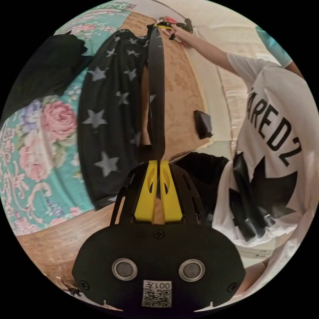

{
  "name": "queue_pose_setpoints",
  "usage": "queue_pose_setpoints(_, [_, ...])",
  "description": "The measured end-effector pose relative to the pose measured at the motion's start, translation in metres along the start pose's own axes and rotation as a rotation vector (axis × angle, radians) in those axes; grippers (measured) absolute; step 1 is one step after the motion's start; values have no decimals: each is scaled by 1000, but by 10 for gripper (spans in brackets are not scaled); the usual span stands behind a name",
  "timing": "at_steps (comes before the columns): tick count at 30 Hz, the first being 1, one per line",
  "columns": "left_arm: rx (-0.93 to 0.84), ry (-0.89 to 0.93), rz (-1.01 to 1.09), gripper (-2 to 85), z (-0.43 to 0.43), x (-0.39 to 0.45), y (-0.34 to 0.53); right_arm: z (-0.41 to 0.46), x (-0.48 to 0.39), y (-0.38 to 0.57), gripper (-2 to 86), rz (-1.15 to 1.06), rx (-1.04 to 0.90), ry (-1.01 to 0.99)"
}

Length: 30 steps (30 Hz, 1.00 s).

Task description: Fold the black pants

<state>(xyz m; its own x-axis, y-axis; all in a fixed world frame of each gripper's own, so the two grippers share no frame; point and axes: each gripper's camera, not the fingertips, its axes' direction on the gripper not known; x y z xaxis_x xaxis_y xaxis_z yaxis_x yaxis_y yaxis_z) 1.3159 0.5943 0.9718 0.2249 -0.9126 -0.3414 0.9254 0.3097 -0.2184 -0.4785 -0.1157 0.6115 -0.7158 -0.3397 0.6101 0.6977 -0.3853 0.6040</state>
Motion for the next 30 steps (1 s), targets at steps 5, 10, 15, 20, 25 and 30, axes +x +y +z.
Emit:
queue_pose_setpoints(5, [-51, -150, -102, -9, -19, -89, 27, 77, -78, 12, 22, -72, -28, 67])
queue_pose_setpoints(10, [-35, -50, -249, -10, -12, -164, 52, 123, -113, 45, 55, -158, -56, 61])
queue_pose_setpoints(15, [65, 39, -341, 2, -23, -202, 84, 86, -113, 142, 106, -225, -41, -57])
queue_pose_setpoints(20, [108, 54, -368, 19, -44, -228, 113, 77, -130, 303, 119, -219, -257, -46])
queue_pose_setpoints(25, [101, 17, -361, 38, -59, -239, 134, 96, -192, 467, 121, -81, -407, -219])
queue_pose_setpoints(30, [118, -50, -352, 40, -75, -235, 157, 113, -273, 606, 114, 11, -450, -378])
